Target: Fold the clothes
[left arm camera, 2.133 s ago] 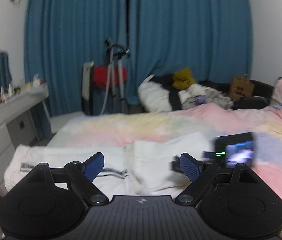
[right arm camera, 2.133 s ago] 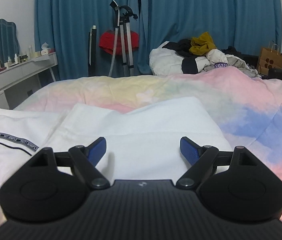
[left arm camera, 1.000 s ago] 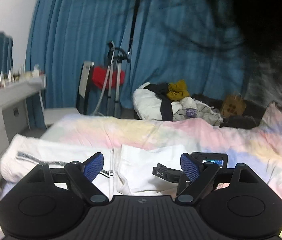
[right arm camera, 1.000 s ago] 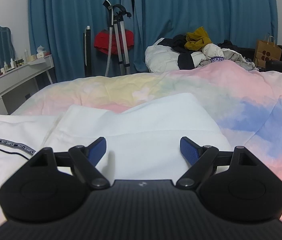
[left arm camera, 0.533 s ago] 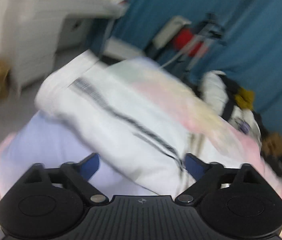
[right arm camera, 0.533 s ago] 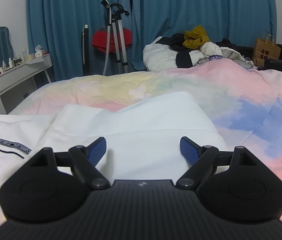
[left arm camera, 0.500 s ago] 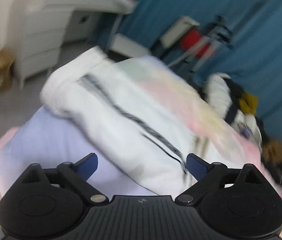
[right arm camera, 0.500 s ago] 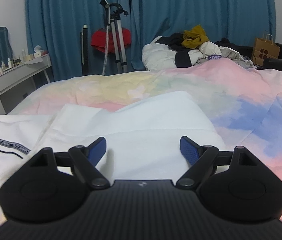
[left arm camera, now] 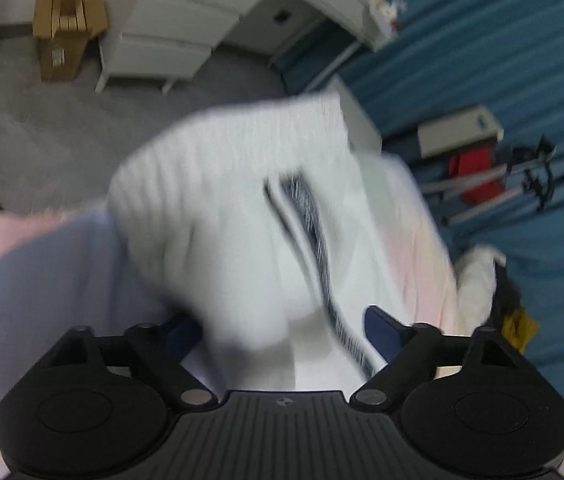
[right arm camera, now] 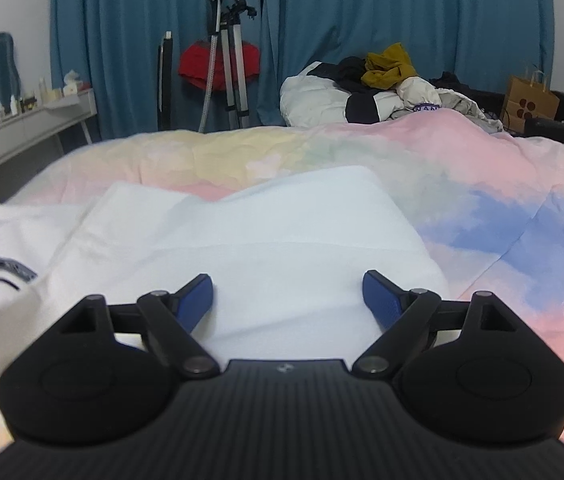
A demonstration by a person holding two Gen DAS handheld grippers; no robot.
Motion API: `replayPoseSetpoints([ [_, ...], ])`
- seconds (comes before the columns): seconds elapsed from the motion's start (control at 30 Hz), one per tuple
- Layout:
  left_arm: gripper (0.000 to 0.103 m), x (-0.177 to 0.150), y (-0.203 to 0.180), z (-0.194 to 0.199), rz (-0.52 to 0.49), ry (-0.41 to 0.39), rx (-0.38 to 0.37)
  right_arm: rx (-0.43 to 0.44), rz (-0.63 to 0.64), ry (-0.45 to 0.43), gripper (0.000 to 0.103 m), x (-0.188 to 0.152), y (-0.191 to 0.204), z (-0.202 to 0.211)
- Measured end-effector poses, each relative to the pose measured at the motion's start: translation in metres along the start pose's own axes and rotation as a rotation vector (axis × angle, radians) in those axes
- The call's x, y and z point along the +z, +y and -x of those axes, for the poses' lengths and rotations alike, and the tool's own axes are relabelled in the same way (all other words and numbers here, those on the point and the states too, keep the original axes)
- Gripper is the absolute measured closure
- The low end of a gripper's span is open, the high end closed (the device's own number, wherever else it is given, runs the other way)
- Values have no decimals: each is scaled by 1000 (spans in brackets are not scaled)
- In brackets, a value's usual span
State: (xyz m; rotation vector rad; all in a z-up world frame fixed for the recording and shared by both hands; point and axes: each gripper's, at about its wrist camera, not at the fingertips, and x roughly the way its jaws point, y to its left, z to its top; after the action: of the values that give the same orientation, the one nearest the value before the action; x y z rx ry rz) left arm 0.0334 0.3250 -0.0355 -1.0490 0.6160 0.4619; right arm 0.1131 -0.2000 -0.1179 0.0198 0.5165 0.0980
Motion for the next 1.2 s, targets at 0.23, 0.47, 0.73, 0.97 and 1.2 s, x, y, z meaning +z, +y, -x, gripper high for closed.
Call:
replayPoseSetpoints([
  [0.23,63,17,-11,-22,-40,-64,60,9,26,15,18,-1,6,0],
  [0.47,83,-37,-119,21,-493,-364,118,53,-34,35,21,7,-7,5],
  [0.73,83,-168,-251,76,-751,-619,-90,93,-265,51,21,43,-59,25],
  [0.97,77,-342,-289,47,-996,-731,-231,47,-371,-16,20,63,-135,48],
  [1.2,68,-477,-274,-29,-1424,-512,-194,183,-595,28,19,48,-193,33],
])
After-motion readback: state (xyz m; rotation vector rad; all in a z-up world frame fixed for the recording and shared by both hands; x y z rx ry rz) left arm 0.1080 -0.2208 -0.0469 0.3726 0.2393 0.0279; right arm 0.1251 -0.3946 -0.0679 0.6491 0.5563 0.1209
